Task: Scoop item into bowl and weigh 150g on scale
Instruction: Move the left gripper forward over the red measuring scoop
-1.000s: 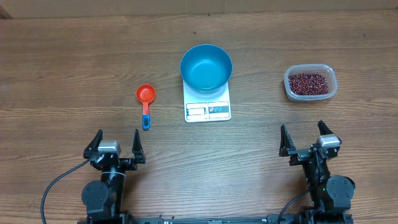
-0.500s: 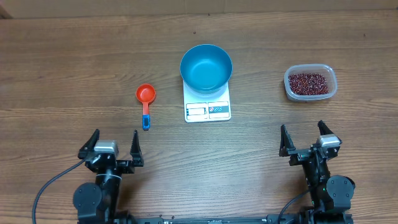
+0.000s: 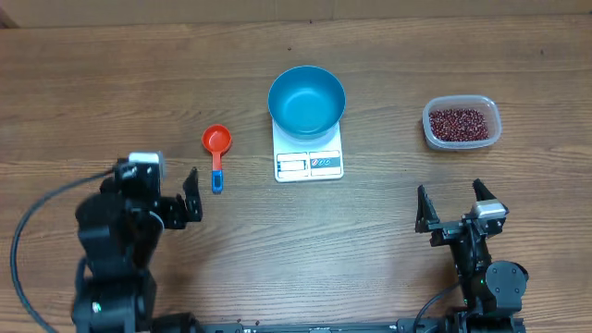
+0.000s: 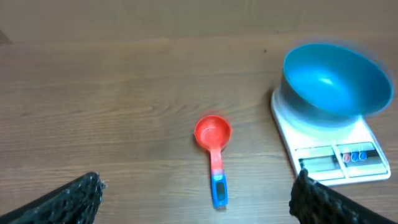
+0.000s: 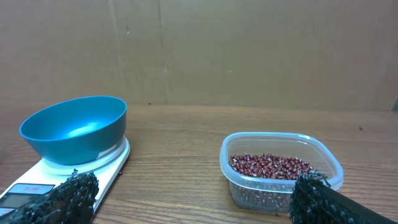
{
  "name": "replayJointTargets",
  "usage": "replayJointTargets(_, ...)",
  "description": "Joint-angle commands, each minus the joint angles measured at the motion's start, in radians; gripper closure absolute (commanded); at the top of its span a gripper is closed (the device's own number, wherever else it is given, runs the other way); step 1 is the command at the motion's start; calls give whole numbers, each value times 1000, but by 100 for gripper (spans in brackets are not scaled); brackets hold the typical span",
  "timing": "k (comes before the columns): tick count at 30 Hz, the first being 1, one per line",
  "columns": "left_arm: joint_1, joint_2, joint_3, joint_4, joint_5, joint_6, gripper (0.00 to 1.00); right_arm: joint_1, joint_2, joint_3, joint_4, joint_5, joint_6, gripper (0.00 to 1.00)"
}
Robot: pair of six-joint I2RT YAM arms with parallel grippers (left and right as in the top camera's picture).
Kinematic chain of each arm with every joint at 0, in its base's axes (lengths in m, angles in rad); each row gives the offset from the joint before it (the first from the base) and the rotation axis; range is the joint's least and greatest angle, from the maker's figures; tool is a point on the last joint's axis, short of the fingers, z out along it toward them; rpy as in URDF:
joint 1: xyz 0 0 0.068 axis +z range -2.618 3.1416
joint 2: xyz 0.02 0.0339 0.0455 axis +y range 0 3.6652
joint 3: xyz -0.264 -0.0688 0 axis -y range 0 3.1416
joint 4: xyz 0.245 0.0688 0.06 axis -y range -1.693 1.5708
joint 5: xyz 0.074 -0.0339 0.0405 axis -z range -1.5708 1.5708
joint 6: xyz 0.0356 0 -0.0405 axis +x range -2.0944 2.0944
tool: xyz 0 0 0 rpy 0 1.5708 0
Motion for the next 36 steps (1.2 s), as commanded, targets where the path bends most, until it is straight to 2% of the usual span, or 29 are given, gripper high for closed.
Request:
replayJointTargets(1, -1, 140, 129, -80, -2, 51, 0, 6, -10, -11, 5, 7, 6, 0)
replayJointTargets(13, -1, 476, 381, -297, -2, 81, 1, 6, -10, -11, 5, 7, 6, 0)
replayJointTargets(21, -1, 542, 422, -343, 6, 110, 0, 6, -10, -11, 5, 7, 6, 0)
replayJointTargets(27, 0, 599, 529, -414, -7, 134, 0, 6, -10, -11, 5, 7, 6, 0)
replayJointTargets(36, -1, 784, 648, -499, 2, 134, 0, 6, -10, -11, 5, 7, 6, 0)
